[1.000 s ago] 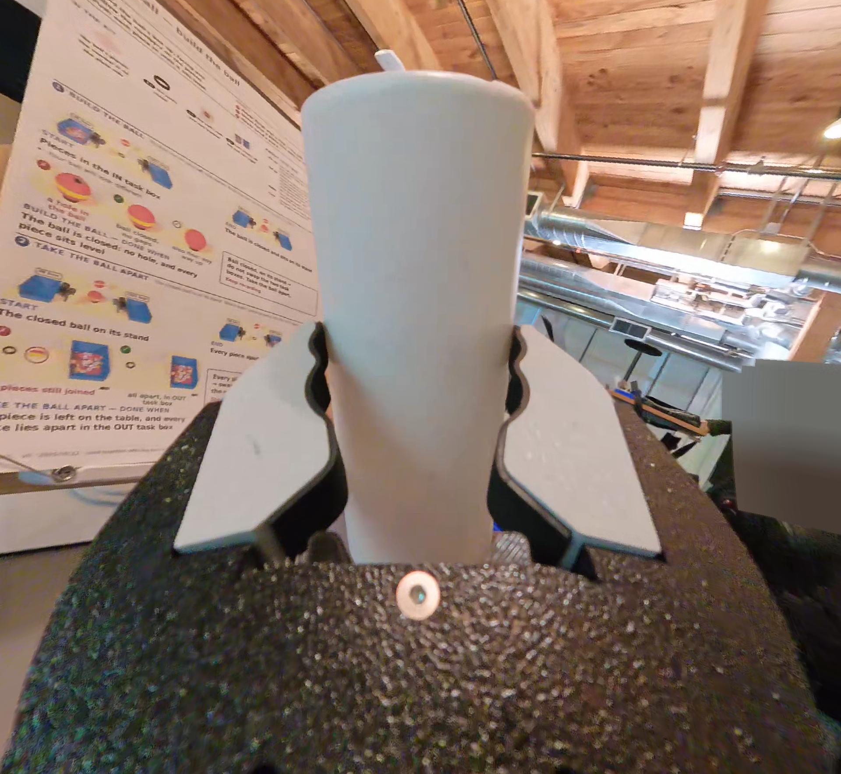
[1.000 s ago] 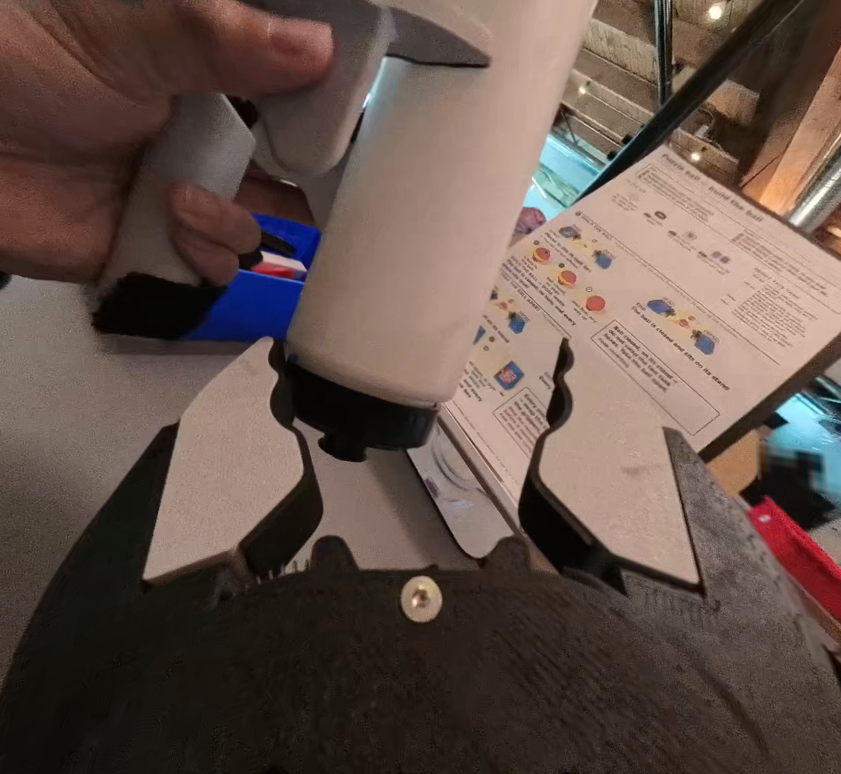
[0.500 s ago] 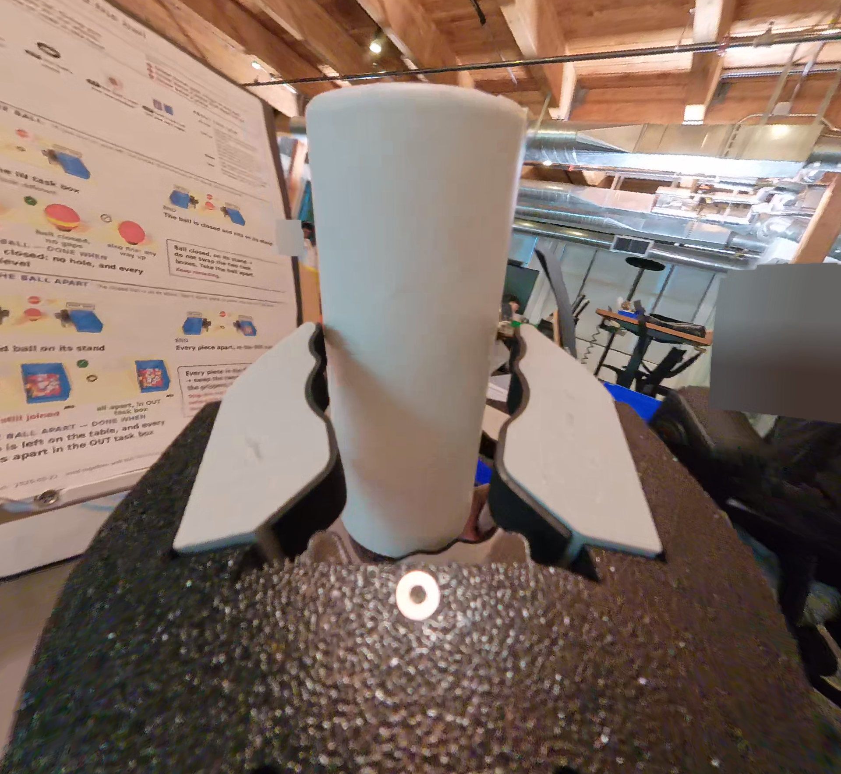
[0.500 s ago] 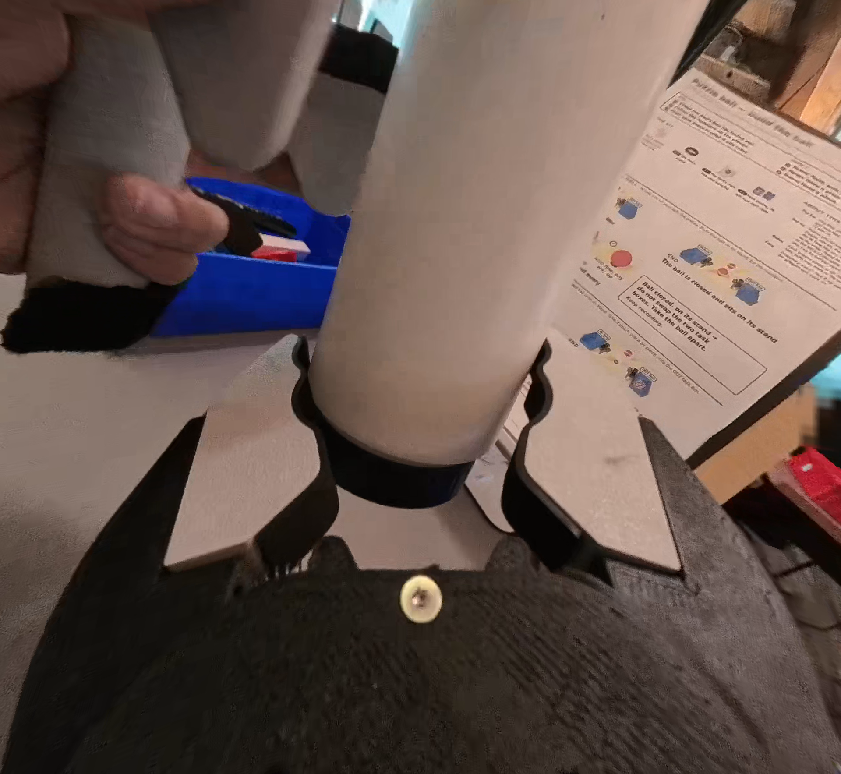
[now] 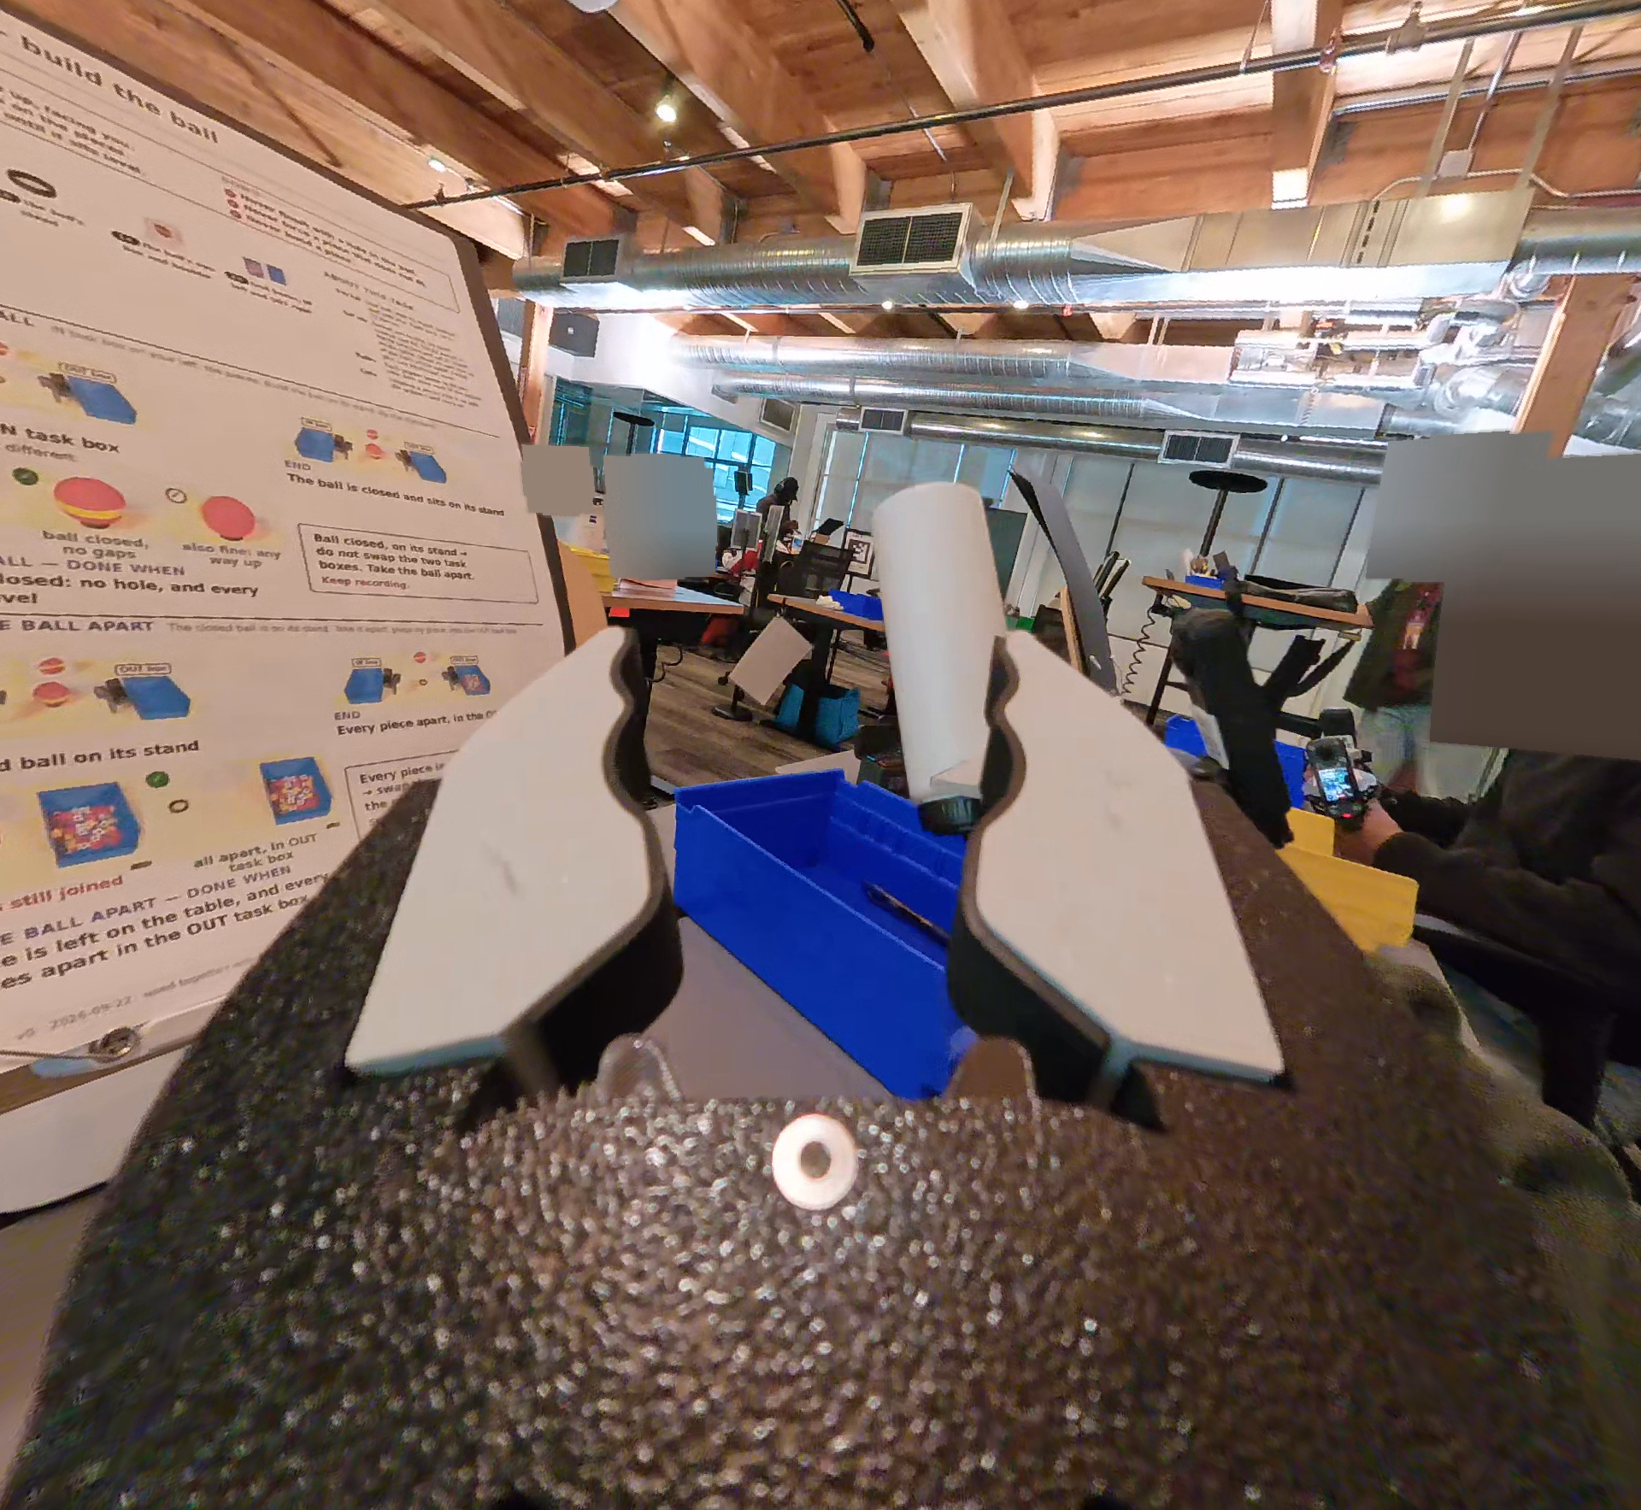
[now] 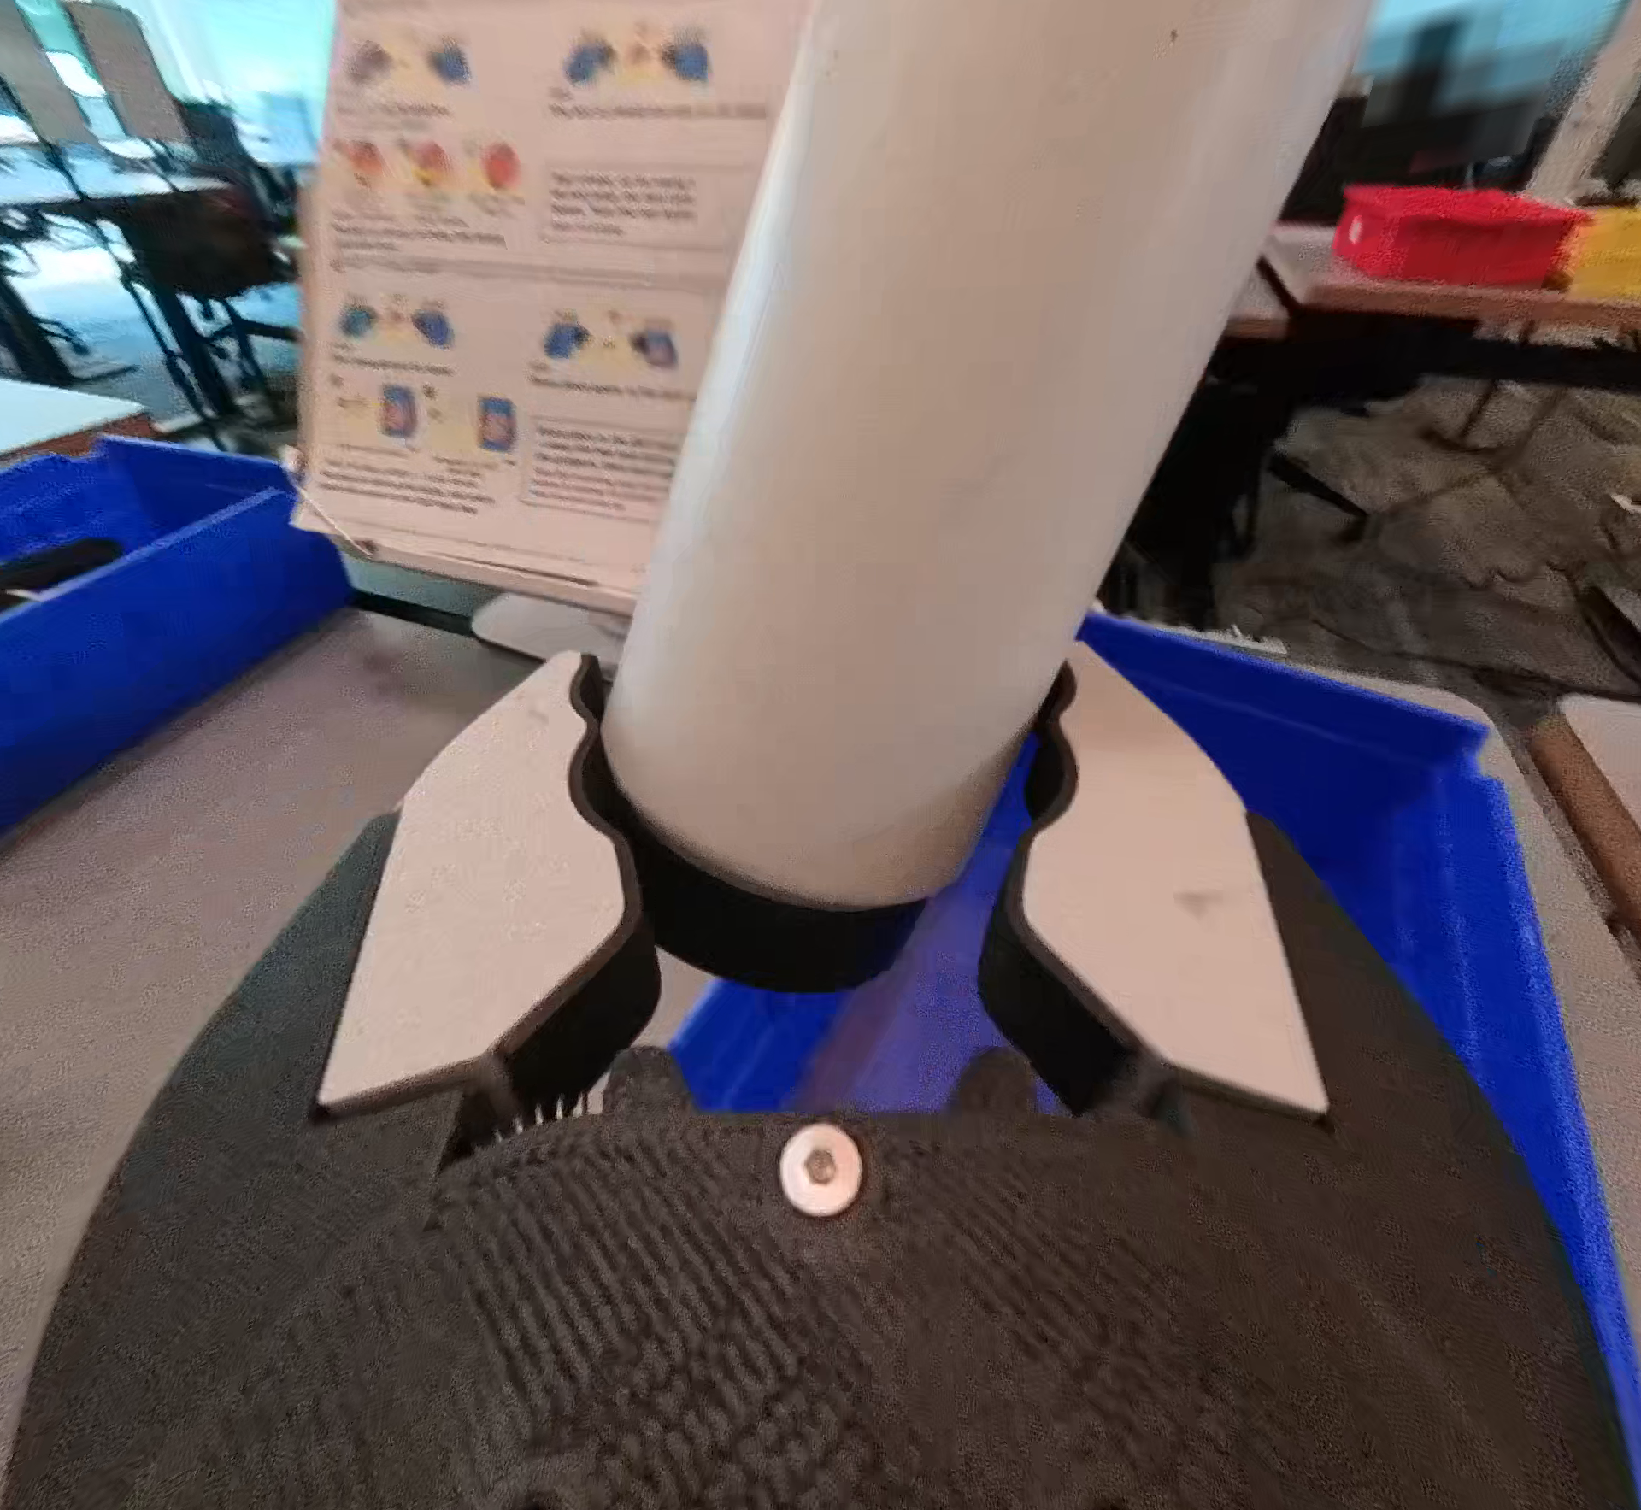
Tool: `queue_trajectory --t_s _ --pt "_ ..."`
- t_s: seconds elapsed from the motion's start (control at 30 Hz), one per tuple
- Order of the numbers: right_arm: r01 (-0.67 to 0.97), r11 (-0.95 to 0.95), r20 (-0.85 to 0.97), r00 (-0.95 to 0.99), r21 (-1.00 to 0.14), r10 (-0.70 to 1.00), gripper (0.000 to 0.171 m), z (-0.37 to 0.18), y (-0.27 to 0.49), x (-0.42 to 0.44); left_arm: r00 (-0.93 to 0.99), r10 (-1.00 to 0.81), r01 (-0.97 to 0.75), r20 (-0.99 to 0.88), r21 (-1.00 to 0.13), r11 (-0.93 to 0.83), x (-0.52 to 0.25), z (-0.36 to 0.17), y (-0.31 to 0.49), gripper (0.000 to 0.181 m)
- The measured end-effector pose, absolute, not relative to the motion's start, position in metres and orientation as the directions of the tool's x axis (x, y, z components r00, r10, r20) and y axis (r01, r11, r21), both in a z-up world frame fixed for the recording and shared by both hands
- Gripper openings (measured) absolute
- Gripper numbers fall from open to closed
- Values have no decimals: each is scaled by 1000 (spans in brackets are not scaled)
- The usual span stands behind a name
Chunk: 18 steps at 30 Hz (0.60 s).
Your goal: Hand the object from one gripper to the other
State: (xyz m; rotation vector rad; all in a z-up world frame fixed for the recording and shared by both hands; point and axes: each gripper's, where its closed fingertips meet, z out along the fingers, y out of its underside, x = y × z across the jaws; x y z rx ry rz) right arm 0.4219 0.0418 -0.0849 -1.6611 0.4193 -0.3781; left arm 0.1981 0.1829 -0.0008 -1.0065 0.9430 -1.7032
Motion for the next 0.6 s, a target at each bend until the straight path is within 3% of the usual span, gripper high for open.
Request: queue_trajectory --t_s 0.13,0.3,0.47,0.6 --pt "-206 -205 -55 823 -957 -566 94 -129 24 455 -265 -943 310 202 -908 -282 199 -1 181 70" --pt "-317 -22 -275 853 -948 -444 93 -134 35 454 -262 -952 276 160 -933 -233 208 -8 171 69" --pt "-205 40 -197 839 -978 -507 94 -93 3 455 -320 -940 175 117 -968 -180 217 -28 152 61" --pt "-103 85 -133 835 -991 -535 94 -47 -39 452 -400 -913 -128 88 -991 -39 237 -83 116 58"
